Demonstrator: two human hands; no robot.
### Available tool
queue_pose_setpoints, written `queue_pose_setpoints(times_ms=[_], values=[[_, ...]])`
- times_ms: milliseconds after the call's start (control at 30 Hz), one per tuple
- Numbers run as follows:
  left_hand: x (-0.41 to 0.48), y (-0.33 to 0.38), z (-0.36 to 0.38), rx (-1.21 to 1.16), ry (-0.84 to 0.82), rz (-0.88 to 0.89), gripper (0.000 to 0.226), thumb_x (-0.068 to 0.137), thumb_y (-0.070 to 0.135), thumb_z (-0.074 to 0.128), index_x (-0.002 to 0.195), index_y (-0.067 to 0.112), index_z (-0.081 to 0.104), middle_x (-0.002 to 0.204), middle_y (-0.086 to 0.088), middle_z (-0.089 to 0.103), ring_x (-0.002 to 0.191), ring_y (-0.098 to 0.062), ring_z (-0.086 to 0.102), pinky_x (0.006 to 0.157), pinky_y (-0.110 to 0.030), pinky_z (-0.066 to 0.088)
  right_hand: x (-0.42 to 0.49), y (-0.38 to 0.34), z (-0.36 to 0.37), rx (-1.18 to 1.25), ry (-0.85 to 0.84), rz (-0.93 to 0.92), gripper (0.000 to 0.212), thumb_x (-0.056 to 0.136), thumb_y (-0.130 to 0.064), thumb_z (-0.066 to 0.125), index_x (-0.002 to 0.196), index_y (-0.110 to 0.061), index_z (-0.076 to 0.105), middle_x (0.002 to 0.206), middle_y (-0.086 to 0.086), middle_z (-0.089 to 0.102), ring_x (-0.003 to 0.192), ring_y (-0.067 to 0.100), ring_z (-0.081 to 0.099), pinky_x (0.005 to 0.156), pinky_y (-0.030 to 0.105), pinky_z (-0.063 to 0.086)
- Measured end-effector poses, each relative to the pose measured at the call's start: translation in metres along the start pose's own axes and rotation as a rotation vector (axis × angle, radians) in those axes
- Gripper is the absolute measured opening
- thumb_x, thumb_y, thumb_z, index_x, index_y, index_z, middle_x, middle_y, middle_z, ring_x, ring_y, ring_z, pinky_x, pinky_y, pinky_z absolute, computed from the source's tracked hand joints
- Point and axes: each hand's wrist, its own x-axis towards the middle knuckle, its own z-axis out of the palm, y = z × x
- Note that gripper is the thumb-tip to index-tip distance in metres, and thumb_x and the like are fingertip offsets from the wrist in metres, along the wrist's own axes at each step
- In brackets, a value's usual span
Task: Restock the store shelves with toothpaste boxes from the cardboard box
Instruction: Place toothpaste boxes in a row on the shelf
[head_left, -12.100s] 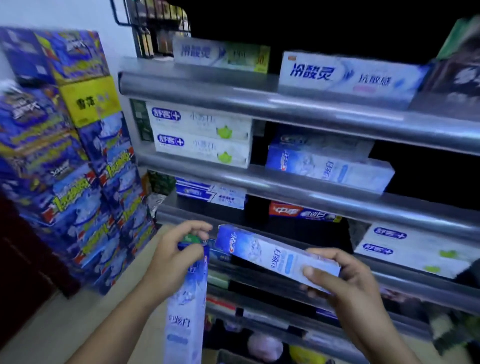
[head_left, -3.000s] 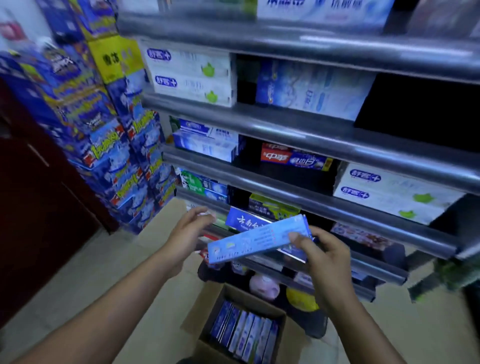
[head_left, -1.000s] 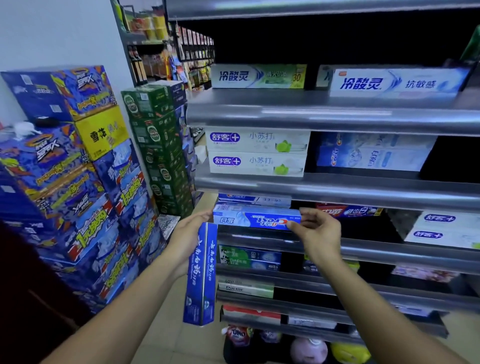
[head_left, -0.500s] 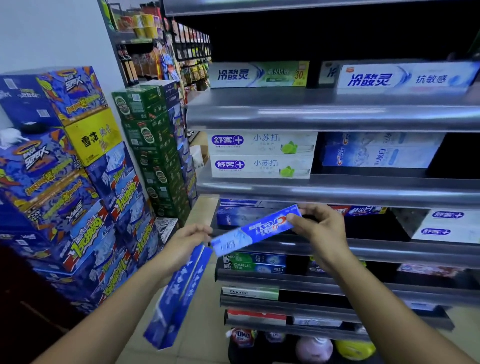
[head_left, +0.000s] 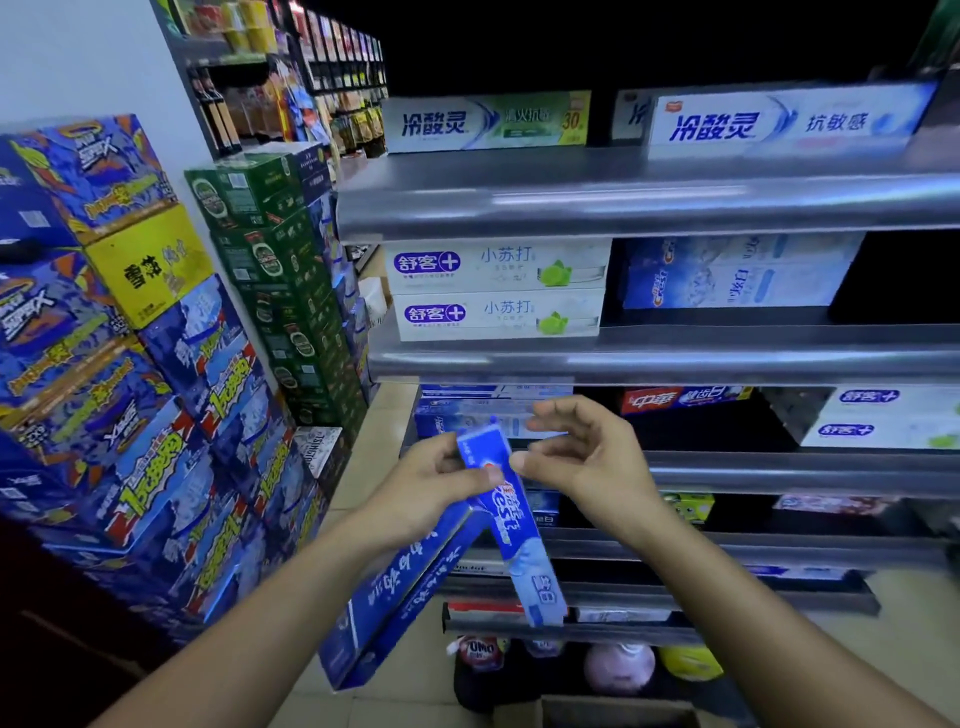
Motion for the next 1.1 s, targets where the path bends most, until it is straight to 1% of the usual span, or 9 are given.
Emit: queue_pose_setpoints(times_ms=[100,167,267,433,600,700,800,933,1100], values=[[-0.001,-0.009,-0.01,-0.248,0.224,-0.089,0.022,0.085,0.024,0.077,0.103,0.011,0.073,0.098,-0.016,0.078,0.076,-0.023,0.076,0.066,-0.031,0.058,-0.014,0.022,-0.024,-0.112,0.022,0.139,0.045,0.071,-0.027,0.09,0.111,-0.025,0.069,0.115,0.0,0.07,0.101,0.021,0.068,0.088,0.037,0.058],[-0.001,-0.015,-0.017,-0.343,0.314,-0.138,0.011,0.088,0.028,0.075,0.095,0.02,0.076,0.088,-0.013,0.077,0.062,-0.023,0.071,0.059,-0.033,0.054,-0.025,0.036,-0.035,-0.115,0.013,0.285,0.049,0.071,-0.034,0.088,0.114,-0.026,0.067,0.115,0.002,0.068,0.097,0.021,0.07,0.078,0.033,0.059],[0.001,-0.023,-0.02,-0.437,0.327,-0.16,0.011,0.093,0.032,0.072,0.086,0.028,0.078,0.086,-0.014,0.072,0.062,-0.027,0.065,0.062,-0.037,0.049,-0.032,0.053,-0.034,0.126,-0.018,0.422,0.052,0.074,-0.02,0.086,0.121,-0.011,0.063,0.105,0.012,0.069,0.079,0.026,0.071,0.071,0.036,0.062],[0.01,-0.037,-0.021,-0.452,0.422,-0.14,0.025,0.094,0.034,0.072,0.115,0.024,0.061,0.082,-0.011,0.073,0.059,-0.025,0.068,0.054,-0.037,0.056,-0.019,0.054,-0.023,0.212,0.111,0.307,0.033,0.083,0.003,0.077,0.114,0.006,0.065,0.094,0.023,0.07,0.067,0.024,0.065,0.063,0.028,0.06],[0.021,-0.04,-0.03,-0.276,0.547,-0.051,0.027,0.097,0.027,0.07,0.115,0.028,0.05,0.1,-0.013,0.075,0.073,-0.027,0.072,0.066,-0.041,0.056,0.007,0.043,-0.023,0.041,0.164,0.126,0.036,0.083,0.003,0.078,0.118,0.0,0.068,0.106,0.027,0.069,0.089,0.026,0.069,0.081,0.038,0.062],[0.03,-0.031,-0.037,-0.238,0.529,-0.017,0.011,0.099,0.021,0.067,0.109,0.023,0.062,0.111,-0.013,0.072,0.094,-0.03,0.066,0.086,-0.049,0.05,0.026,0.039,-0.024,-0.029,0.283,0.066,0.033,0.082,0.0,0.081,0.113,-0.001,0.071,0.099,0.013,0.074,0.087,0.016,0.072,0.084,0.031,0.062],[0.04,-0.022,-0.044,-0.219,0.514,-0.01,0.01,0.099,0.016,0.065,0.103,0.023,0.07,0.106,-0.013,0.069,0.097,-0.029,0.061,0.089,-0.045,0.044,0.046,0.039,-0.026,-0.112,0.386,0.053,0.027,0.081,-0.009,0.084,0.107,-0.003,0.076,0.094,0.007,0.077,0.087,0.019,0.074,0.087,0.036,0.061],[0.057,-0.016,-0.049,-0.095,0.509,-0.027,0.008,0.099,0.018,0.063,0.103,0.021,0.07,0.108,-0.013,0.073,0.103,-0.036,0.067,0.097,-0.053,0.049,0.071,0.051,-0.026,-0.222,0.49,0.054,0.013,0.083,-0.026,0.084,0.073,-0.023,0.076,0.069,-0.013,0.072,0.079,0.019,0.074,0.07,0.028,0.057],[0.069,-0.019,-0.047,-0.033,0.523,-0.116,0.016,0.102,0.017,0.059,0.096,0.026,0.072,0.099,-0.008,0.077,0.096,-0.033,0.071,0.09,-0.048,0.056,0.082,0.071,-0.026,-0.446,0.487,0.072,0.017,0.088,-0.025,0.079,0.101,-0.014,0.08,0.096,0.001,0.079,0.082,0.016,0.068,0.079,0.024,0.048]])
